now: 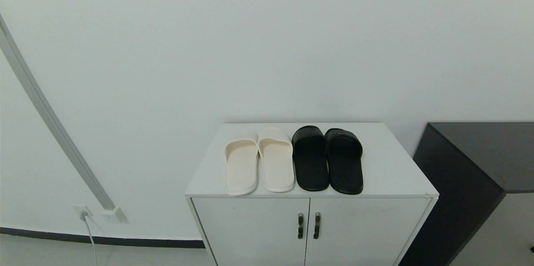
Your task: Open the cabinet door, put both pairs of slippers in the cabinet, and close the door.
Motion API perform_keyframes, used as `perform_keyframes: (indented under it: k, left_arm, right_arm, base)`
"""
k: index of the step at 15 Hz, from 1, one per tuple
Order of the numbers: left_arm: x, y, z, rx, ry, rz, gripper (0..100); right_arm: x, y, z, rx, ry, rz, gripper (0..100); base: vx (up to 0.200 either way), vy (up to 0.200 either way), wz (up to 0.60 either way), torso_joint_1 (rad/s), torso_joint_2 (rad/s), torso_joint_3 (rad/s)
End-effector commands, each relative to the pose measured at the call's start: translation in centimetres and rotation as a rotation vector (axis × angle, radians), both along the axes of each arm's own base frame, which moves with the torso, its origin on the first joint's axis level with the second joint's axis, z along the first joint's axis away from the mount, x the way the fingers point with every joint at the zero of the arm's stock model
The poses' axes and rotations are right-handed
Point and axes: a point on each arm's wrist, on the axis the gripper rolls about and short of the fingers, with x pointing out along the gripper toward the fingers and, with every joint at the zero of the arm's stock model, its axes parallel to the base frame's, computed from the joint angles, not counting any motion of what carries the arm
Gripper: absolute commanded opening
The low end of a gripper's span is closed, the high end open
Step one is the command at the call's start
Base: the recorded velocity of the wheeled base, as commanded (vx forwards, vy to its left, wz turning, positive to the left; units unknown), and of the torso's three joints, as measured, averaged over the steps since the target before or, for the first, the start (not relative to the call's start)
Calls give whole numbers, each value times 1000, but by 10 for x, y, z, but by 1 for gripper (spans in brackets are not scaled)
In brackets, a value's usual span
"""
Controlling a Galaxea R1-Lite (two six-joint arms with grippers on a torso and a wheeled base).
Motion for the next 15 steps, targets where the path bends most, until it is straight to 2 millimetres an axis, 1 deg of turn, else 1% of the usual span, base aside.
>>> perform_keyframes:
  k: [1,4,7,8,9,10,11,12,14,15]
  left_arm:
    - [0,0,0,0,0,0,0]
    - [0,0,0,0,0,-1,0]
    - [0,0,0,0,1,-1,0]
    - [0,0,0,2,0,-3,0]
    - [0,0,0,2,1,-3,0]
    - [0,0,0,0,1,-1,0]
    - [0,0,0,0,1,-3,0]
    - [0,0,0,0,-2,-3,0]
    - [0,0,0,0,0,-3,0]
    - [0,0,0,0,0,-3,0]
  right_arm:
    - [0,0,0,-2,0,1,100]
    - [0,0,1,-55,-3,-3,100]
    - [2,0,3,-51,20,1,100]
    - [1,0,43,66,-14,10,100]
    - [18,0,59,71,108,24,100]
    - [30,1,51,3,212,57,100]
    - [38,2,51,16,260,104,100]
    - [51,5,53,36,343,184,100]
    - [74,8,61,21,384,249,100]
    - [88,15,64,12,424,314,100]
  base:
    - [0,0,0,0,0,0]
    - [0,0,0,0,0,0]
    - [0,0,0,0,0,0]
    - [0,0,0,0,0,0]
    - [0,0,0,0,0,0]
    - [0,0,0,0,0,0]
    - [0,0,0,0,0,0]
    - [0,0,0,0,0,0]
    - [0,0,0,0,0,0]
    - [0,0,0,0,0,0]
